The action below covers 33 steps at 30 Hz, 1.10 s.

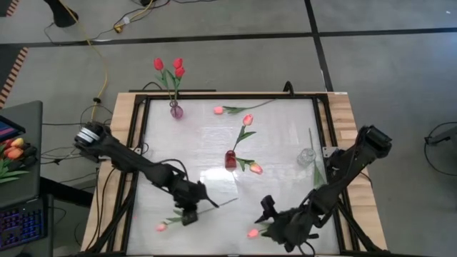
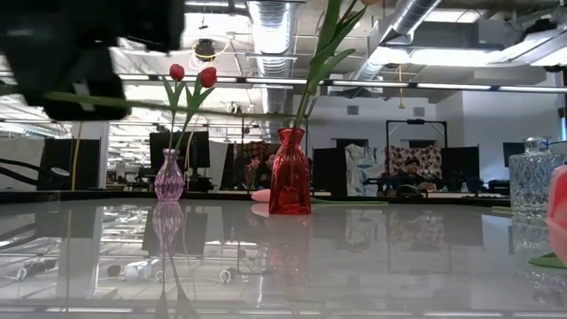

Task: Sort flowers into vase by color
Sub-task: Put the pink-orange tulip into the red vase

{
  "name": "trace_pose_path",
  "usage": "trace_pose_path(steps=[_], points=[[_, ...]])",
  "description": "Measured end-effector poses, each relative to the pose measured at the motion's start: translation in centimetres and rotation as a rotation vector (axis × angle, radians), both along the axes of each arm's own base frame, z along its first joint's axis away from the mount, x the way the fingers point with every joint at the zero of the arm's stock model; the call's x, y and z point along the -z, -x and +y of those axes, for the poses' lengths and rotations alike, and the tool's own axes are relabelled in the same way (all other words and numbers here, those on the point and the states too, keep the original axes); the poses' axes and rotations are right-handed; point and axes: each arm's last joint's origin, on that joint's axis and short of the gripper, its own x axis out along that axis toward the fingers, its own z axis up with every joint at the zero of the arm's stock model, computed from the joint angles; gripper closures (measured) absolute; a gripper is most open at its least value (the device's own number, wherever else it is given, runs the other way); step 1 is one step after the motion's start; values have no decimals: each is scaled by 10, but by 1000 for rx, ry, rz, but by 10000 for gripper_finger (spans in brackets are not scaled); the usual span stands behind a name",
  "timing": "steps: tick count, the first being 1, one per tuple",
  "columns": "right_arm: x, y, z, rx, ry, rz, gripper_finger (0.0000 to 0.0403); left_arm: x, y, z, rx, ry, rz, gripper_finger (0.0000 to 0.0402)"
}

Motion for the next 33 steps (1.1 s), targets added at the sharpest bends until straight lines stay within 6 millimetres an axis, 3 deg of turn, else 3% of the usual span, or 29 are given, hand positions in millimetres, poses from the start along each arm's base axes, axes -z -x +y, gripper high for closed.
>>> trace_pose_path(steps=[5,15,23,33], points=[[13,-9,7,25,152,-60,154,12,-27,-8,-43,91,-137,401],[23,-55,20,82,342,-123,154,8,-55,14,-298,136,-291,401],[44,-83,14,136,551,-120,154,6,-58,17,-334,172,-295,401],[47,-85,4,172,598,-85,165,5,-58,17,-340,178,-294,401]])
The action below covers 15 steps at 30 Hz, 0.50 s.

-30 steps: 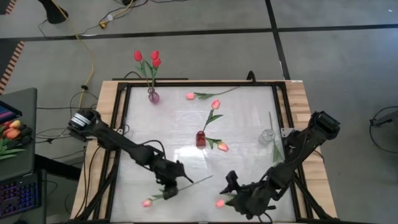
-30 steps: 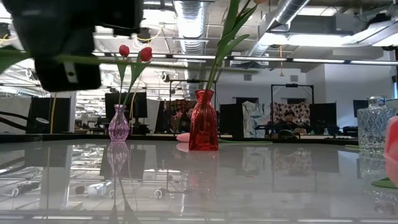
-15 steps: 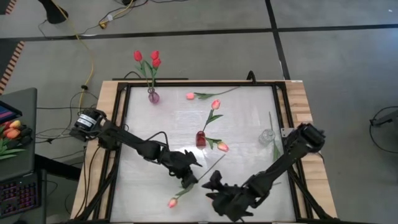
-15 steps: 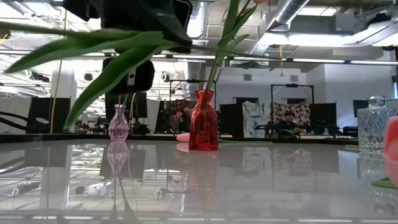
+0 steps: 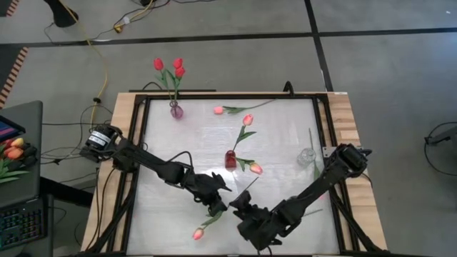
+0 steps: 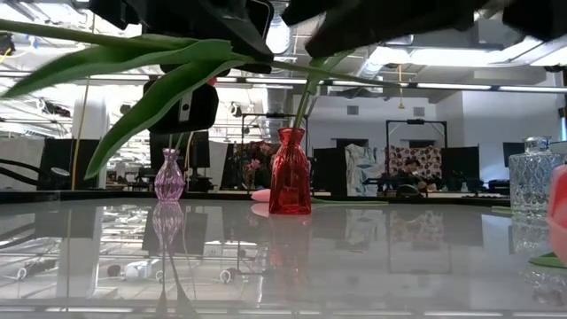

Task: Sort flowers into vase by color
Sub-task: Put the pink-orange tulip into the red vase

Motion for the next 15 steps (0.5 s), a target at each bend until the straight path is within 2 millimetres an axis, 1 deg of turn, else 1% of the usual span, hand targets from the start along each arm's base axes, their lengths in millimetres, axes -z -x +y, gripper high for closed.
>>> trace_pose_path(steps=[6,15], points=[[5,0,-10,58,-9,47,197,0,0,0,0,6,3,401],[5,-2,-15,71,-7,54,239,0,0,0,0,8,4,401]])
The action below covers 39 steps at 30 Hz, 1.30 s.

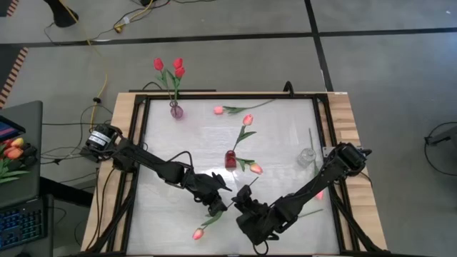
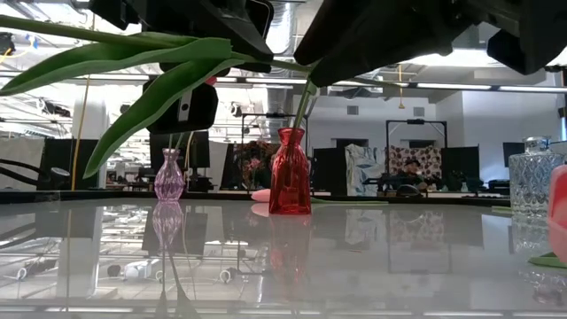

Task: Sort flowers into vase by color
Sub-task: Put the pink-orange tulip into the red vase

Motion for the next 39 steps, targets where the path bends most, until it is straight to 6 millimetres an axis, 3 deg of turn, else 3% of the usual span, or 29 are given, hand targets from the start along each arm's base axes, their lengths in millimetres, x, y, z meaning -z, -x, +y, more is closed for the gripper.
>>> trace_pose_path(steps=[21,26,32,39], points=[[1,2,1,-12,8,20,340,0,0,-1,54,-27,-21,392],[2,4,5,-46,-40,47,385,0,0,0,70,-51,-37,345],[3,6,9,-32,-177,59,384,-5,-2,10,123,-72,-79,264],[2,12,19,-53,-334,95,385,-46,7,23,154,-231,-315,216]])
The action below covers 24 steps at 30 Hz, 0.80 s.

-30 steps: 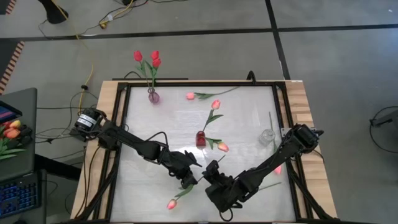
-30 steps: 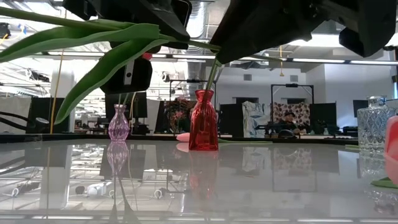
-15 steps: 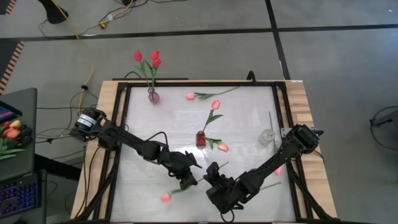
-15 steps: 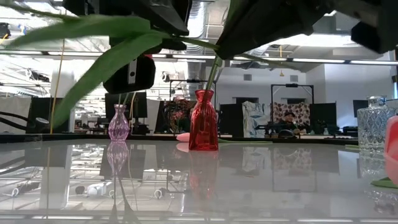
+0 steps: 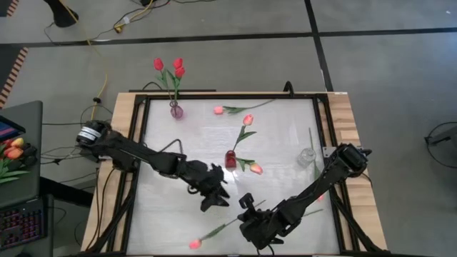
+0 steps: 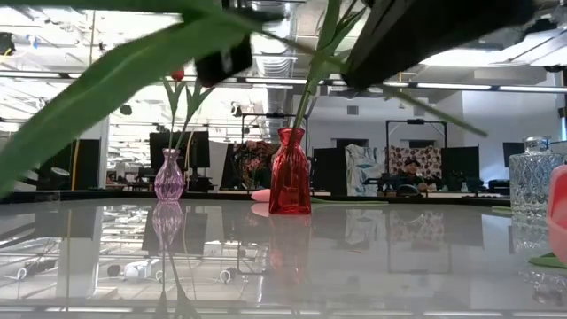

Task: Sort flowers into vase by color
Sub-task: Put the pink-orange tulip into the red vase

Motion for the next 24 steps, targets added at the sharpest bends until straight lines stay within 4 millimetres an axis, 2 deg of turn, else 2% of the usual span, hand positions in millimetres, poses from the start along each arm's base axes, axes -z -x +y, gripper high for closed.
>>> trace_pose_path(steps=[7,10,13,15,18,22,24], points=[[-25,10,14,-46,-87,-105,385,-56,39,-9,-57,-425,-315,227],[-44,13,15,-55,-139,-168,385,-71,52,-15,-85,-549,-396,231],[-66,15,12,-69,-189,-244,385,-75,58,-18,-92,-626,-430,232],[-80,16,9,-89,-232,-296,385,-69,60,-20,-82,-647,-434,232],[-99,17,5,-113,-287,-366,385,-48,63,-19,-116,-635,-471,232],[-117,18,4,-124,-337,-470,385,-18,76,-13,-175,-526,-625,232],[-126,15,4,-112,-375,-555,385,-9,81,-12,-184,-449,-739,232]])
